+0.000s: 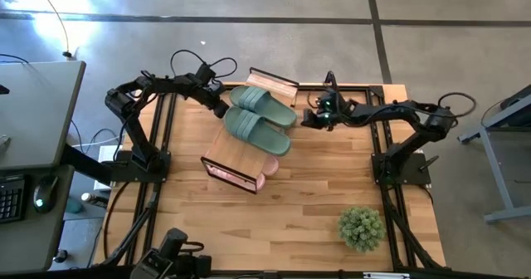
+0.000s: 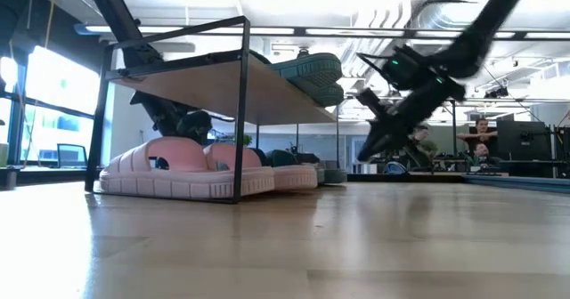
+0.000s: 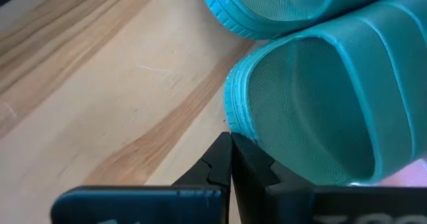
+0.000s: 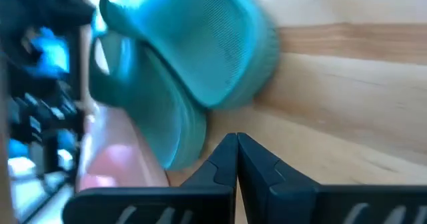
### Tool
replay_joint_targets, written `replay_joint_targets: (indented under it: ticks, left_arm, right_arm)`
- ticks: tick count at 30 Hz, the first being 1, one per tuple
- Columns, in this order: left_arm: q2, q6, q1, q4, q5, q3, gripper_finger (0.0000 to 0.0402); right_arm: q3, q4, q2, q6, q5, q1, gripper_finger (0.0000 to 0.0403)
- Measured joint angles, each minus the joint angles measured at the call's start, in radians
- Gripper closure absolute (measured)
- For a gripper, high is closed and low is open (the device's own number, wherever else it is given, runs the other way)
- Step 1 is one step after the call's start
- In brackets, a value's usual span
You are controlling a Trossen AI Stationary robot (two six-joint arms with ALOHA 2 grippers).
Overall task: Pick and place slides into the shelf
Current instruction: Adjust the slides under the shelf
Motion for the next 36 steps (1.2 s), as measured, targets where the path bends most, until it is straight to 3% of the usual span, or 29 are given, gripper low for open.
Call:
replay_joint_targets:
  ticks: [4,8,14,20,25,36]
  left_arm:
    - [0.0,0.008,0.0,-0.001,0.006,0.0,0.0401]
    - [0.0,0.007,0.001,-0.001,0.008,0.0,0.0401]
    - [0.0,0.008,-0.005,0.0,0.007,0.0,0.0401]
    - [0.0,0.011,-0.02,0.002,0.01,0.0,0.0401]
    - [0.0,0.012,-0.02,-0.006,0.014,0.0,0.0401]
    - [0.0,0.015,-0.02,-0.003,0.014,0.0,0.0401]
  right_arm:
    - [-0.166,0.249,-0.008,0.125,0.09,-0.006,0.0403]
    - [-0.22,0.329,-0.006,0.174,0.197,0.014,0.0403]
    - [-0.139,0.283,0.026,0.16,0.222,0.024,0.0403]
    - [-0.042,0.264,0.169,0.146,0.18,0.042,0.0403]
    - [-0.037,0.304,0.185,0.15,0.24,0.05,0.0403]
    - [-0.038,0.312,0.187,0.163,0.24,0.045,0.0403]
